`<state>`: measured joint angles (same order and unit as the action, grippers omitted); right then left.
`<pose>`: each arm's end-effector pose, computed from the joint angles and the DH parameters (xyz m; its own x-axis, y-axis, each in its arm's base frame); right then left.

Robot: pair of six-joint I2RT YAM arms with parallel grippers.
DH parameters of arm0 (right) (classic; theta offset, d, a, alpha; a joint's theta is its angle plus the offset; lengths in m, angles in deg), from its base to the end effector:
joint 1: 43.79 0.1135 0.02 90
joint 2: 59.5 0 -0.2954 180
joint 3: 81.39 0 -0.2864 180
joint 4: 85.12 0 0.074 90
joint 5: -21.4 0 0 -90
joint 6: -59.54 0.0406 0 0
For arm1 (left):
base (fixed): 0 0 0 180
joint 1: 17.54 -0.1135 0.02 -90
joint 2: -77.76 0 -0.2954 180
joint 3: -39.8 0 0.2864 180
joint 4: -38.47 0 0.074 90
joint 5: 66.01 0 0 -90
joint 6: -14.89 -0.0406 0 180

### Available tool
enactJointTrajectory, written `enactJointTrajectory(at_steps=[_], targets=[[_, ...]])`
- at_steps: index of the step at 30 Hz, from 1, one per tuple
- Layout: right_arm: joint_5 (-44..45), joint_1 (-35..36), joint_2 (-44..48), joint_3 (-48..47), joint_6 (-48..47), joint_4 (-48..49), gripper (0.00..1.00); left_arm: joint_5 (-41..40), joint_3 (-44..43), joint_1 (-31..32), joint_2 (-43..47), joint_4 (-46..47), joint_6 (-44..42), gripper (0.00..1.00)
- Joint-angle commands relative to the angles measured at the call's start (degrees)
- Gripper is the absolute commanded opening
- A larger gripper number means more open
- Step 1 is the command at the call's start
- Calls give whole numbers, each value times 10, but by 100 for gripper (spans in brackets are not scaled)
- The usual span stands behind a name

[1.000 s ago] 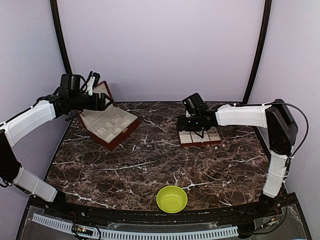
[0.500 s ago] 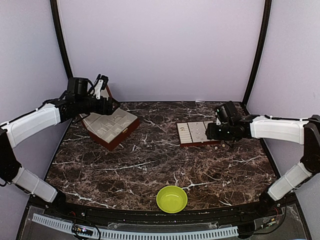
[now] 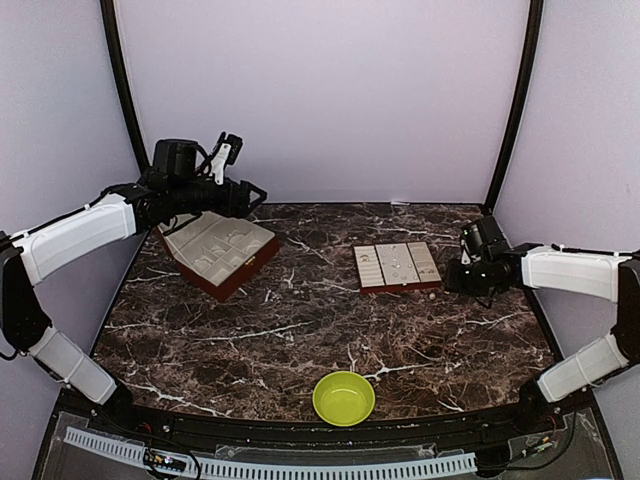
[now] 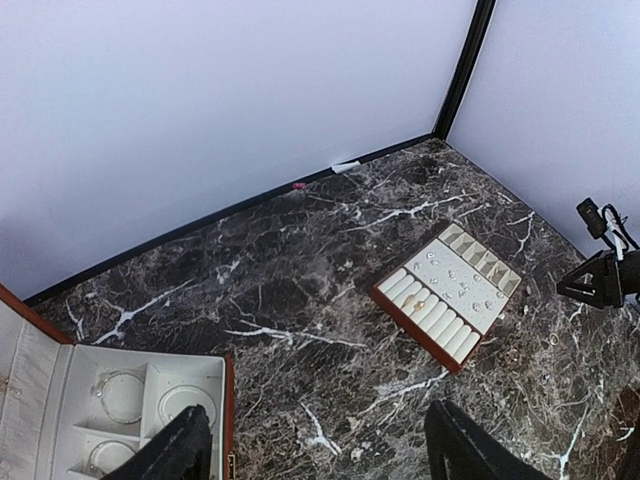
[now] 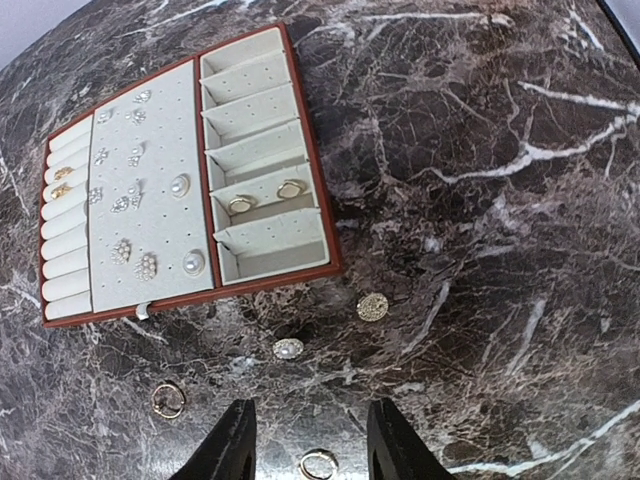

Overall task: Organize the mixed jewelry
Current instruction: Pick up the ring from the center of the board.

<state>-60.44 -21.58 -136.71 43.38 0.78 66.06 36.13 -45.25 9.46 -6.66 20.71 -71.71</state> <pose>0.2728 0.1052 0.2059 -0.7644 0.2424 -0.5974 0.1232 0.9645 0.2337 0.3403 -0.1830 0.3772 -0.2989 0.0872 -0.9503 0.6062 0.7864 -0.1185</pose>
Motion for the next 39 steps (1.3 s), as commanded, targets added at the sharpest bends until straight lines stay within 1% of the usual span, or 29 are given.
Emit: enactJointTrajectory(at_steps=[1,5,11,15,28,39], targets=[[-14,1,-32,-2,7,-1,34,-12,25,0,16,-1,-18,76],[-25,20,-51,-8,-1,3,32,-11,35,0,32,8,-19,77],[-34,84,-87,-36,-22,19,31,-11,37,1,34,7,-18,77],[-30,108,-121,-60,-27,20,25,-4,36,0,30,7,-13,77],[-55,149,-178,-99,-44,19,14,-2,37,1,22,6,-10,77],[-49,158,-208,-118,-51,17,9,-2,37,0,23,6,-10,77]])
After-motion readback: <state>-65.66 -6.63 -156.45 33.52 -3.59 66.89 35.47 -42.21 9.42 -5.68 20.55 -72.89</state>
